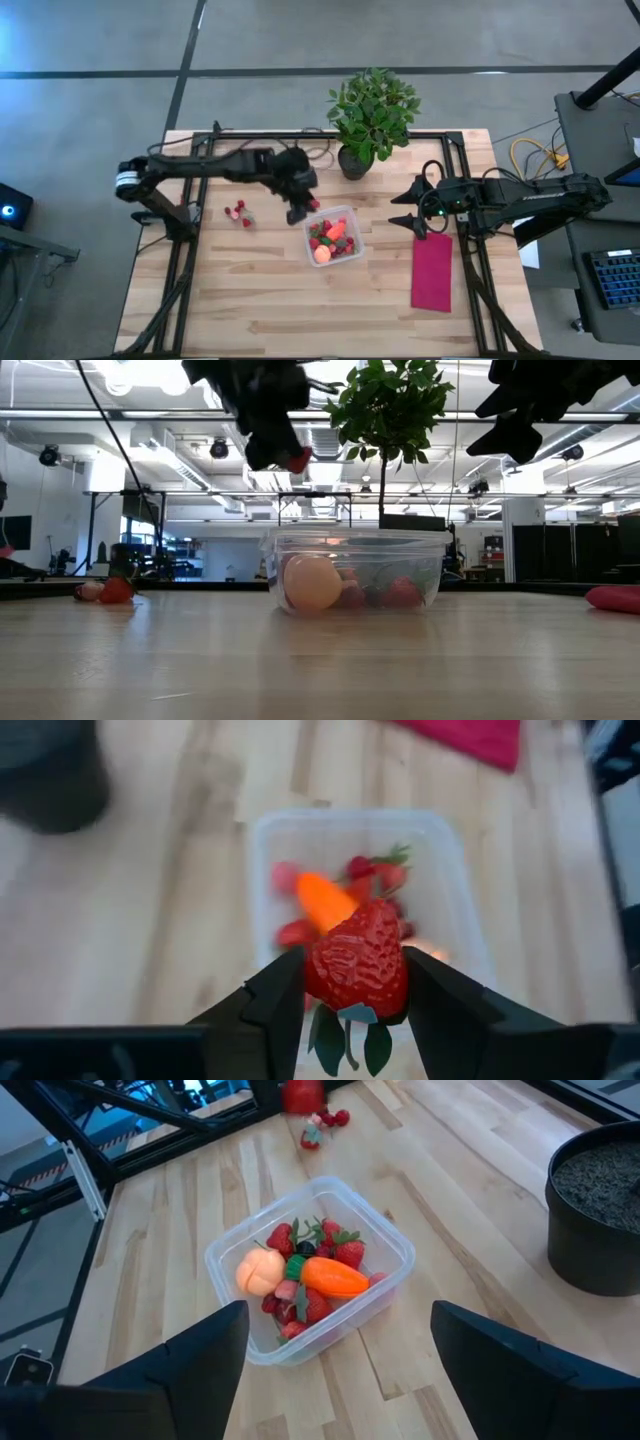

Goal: Pick and placing Produce into tupperware
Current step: Put the red strawberry into the transparent bin, then put the red cherry into the transparent bin

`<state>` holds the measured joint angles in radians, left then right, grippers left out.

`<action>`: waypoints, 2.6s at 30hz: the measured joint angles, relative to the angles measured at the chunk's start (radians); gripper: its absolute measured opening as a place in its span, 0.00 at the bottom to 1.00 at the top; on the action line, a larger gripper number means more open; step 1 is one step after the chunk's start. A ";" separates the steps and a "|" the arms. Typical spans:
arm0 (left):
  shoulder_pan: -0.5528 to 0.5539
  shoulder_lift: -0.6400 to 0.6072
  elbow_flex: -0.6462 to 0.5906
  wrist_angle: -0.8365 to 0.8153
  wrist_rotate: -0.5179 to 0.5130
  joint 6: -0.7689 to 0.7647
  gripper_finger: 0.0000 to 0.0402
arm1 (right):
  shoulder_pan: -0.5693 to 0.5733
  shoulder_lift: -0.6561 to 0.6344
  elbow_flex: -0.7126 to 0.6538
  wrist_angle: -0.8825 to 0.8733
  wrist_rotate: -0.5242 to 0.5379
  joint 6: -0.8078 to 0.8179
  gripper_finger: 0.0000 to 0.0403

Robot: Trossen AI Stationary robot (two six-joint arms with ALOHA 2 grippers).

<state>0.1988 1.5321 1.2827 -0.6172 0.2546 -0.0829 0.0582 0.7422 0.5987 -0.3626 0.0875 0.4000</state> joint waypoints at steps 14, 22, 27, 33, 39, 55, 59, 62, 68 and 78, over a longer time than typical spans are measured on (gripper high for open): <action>-0.120 0.198 -0.001 0.173 -0.002 -0.326 0.43 | 0.000 0.000 0.000 0.001 0.000 0.000 0.76; -0.100 0.157 0.004 -0.104 -0.055 -0.459 0.60 | 0.000 0.000 0.000 0.001 0.000 0.000 0.78; -0.091 0.065 0.016 -0.509 -0.420 -0.637 0.61 | 0.000 0.000 0.000 0.002 0.000 0.000 0.77; 0.033 -0.018 -0.087 -0.682 -0.403 -0.823 0.61 | 0.000 0.000 0.000 0.001 0.000 0.000 0.78; 0.141 -0.049 -0.227 -0.608 -0.382 -0.782 0.61 | 0.000 0.000 0.000 0.001 0.000 0.000 0.77; 0.262 -0.051 -0.492 -0.304 -0.263 -0.721 0.61 | 0.000 0.000 0.000 0.001 0.000 0.000 0.77; 0.274 -0.049 -0.498 -0.298 -0.289 -0.720 0.61 | 0.000 0.000 0.000 0.001 0.000 0.000 0.77; 0.286 -0.049 -0.503 -0.300 -0.290 -0.719 0.61 | 0.000 0.000 0.000 0.001 0.000 0.000 0.76; 0.295 -0.048 -0.504 -0.299 -0.290 -0.697 0.54 | 0.000 0.000 0.000 0.001 0.000 0.000 0.77; 0.295 -0.048 -0.504 -0.287 -0.291 -0.696 0.32 | 0.000 0.000 0.000 0.000 0.003 -0.008 0.75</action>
<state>0.4938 1.4841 0.7788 -0.9044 -0.0360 -0.7784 0.0586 0.7422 0.5987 -0.3624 0.0902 0.3922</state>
